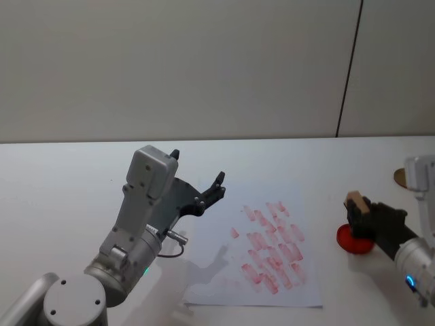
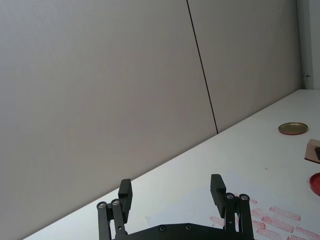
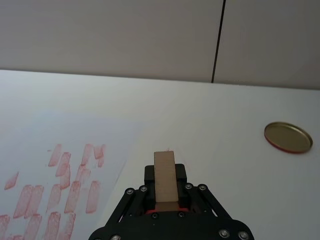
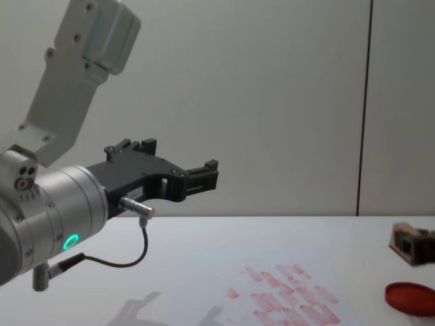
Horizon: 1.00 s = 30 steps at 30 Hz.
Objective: Use the one hand to pick up the stamp and affix it onto the A4 paper.
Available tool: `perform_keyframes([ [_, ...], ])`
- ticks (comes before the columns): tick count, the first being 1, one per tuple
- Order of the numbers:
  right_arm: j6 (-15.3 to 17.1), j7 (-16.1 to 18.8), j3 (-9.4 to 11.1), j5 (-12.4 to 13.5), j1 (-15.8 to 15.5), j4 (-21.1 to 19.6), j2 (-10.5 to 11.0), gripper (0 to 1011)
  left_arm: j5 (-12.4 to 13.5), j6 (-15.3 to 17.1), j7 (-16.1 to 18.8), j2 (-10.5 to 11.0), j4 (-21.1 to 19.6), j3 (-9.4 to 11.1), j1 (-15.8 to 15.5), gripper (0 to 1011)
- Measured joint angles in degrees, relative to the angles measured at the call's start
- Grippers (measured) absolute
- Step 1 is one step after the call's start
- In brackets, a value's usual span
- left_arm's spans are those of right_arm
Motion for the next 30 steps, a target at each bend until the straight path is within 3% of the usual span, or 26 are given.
perform_keyframes([
  [8,1.3,-0.2,0.3,1.4,-1.2,0.5,0.4,222,0.0,0.0,0.0,0.0,0.0,0.0,0.0,993],
  [12,1.4,0.0,0.4,1.8,-1.5,0.8,0.5,306,0.0,0.0,0.0,0.0,0.0,0.0,0.0,993],
  [16,0.8,0.2,0.5,1.8,-1.8,1.1,0.6,480,0.0,0.0,0.0,0.0,0.0,0.0,0.0,993],
  [18,0.1,0.4,0.5,1.7,-1.9,1.1,0.6,510,0.0,0.0,0.0,0.0,0.0,0.0,0.0,993],
  [19,-0.3,0.4,0.5,1.6,-2.0,1.1,0.7,580,0.0,0.0,0.0,0.0,0.0,0.0,0.0,993],
  [23,-1.6,0.6,0.5,1.1,-2.2,0.7,0.8,653,0.0,0.0,0.0,0.0,0.0,0.0,0.0,993],
  [26,-3.3,0.7,0.6,0.4,-2.6,-0.1,1.0,792,0.0,0.0,0.0,0.0,0.0,0.0,0.0,993],
  [30,-5.3,0.8,0.6,-0.6,-3.1,-1.1,1.2,893,0.0,0.0,0.0,0.0,0.0,0.0,0.0,993],
])
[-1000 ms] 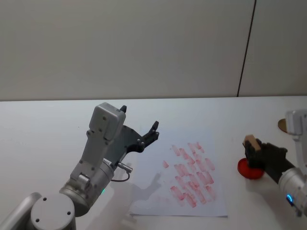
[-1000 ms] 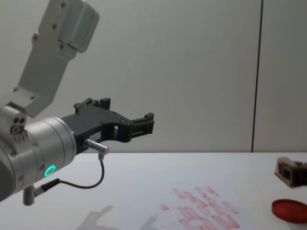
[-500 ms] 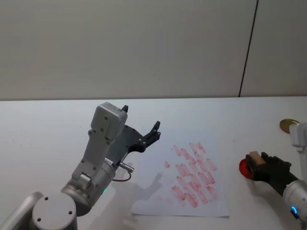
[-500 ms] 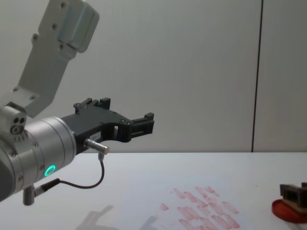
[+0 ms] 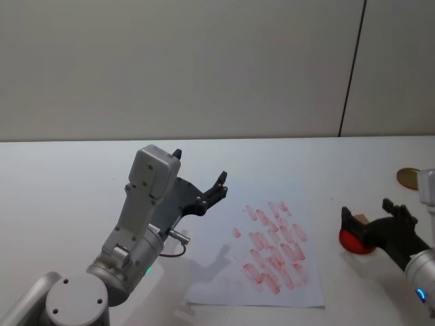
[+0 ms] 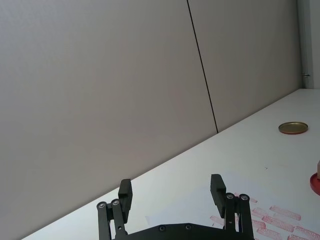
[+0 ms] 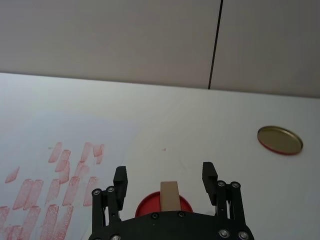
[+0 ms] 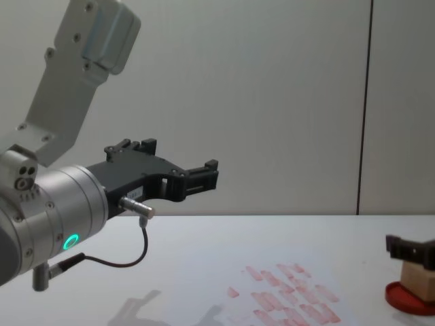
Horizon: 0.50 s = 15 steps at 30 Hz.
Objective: Use the one hand to pick up the stamp and affix it onto the A4 paper.
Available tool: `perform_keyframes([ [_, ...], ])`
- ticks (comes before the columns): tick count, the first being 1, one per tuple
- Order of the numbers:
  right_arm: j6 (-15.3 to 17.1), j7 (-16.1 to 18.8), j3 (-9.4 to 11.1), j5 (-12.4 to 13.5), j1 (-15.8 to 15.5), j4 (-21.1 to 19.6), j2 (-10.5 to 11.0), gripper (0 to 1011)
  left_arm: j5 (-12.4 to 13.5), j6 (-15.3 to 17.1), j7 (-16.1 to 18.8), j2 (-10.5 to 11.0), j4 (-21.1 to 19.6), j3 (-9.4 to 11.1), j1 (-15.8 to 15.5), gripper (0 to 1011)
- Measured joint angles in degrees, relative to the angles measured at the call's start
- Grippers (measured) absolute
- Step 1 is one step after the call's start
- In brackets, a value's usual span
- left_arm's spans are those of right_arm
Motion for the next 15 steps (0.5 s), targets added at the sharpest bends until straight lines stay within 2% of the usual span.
perform_keyframes([
  [4,-2.2,0.1,0.0,-1.0,-0.6,-1.2,0.3,995,0.0,0.0,0.0,0.0,0.0,0.0,0.0,993],
  [10,-5.9,0.2,0.2,-2.5,-1.6,-2.9,1.0,1001,0.0,0.0,0.0,0.0,0.0,0.0,0.0,993],
  [15,-10.2,0.3,0.4,-4.1,-2.9,-4.9,1.8,1001,0.0,0.0,0.0,0.0,0.0,0.0,0.0,993],
])
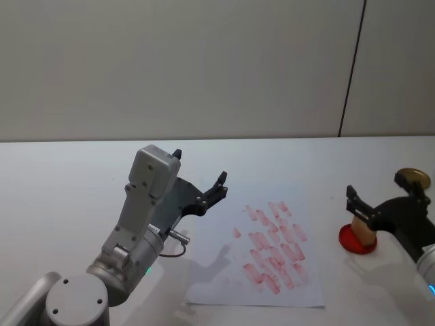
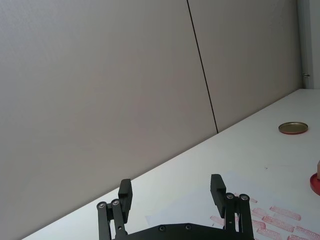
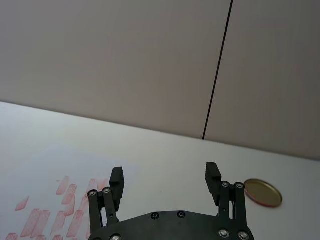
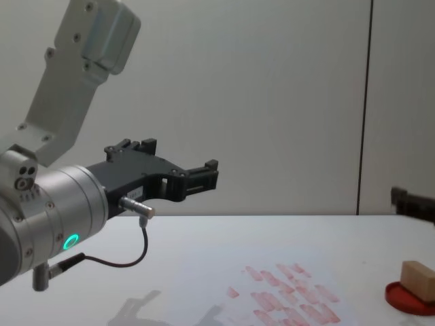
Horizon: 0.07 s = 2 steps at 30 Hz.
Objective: Use the one hand to pick up the stamp and affix it onto the A4 paper.
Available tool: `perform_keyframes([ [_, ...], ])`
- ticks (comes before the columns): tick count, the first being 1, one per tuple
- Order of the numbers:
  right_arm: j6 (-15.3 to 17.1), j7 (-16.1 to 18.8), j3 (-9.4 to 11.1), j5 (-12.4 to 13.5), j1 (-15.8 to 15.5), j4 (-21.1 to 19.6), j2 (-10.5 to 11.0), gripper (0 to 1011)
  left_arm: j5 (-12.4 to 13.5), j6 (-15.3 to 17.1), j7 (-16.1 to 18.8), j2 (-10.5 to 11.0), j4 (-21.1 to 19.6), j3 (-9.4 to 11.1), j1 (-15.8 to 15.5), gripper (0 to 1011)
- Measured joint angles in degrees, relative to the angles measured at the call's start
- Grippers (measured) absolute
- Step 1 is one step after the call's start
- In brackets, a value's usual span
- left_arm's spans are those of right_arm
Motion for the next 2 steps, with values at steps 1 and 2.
perform_keyframes([
  [1,-0.4,0.0,0.0,-0.2,-0.2,-0.3,0.1,1001,0.0,0.0,0.0,0.0,0.0,0.0,0.0,993],
  [2,-0.9,0.0,0.1,-0.4,-0.4,-0.6,0.2,1001,0.0,0.0,0.0,0.0,0.0,0.0,0.0,993],
])
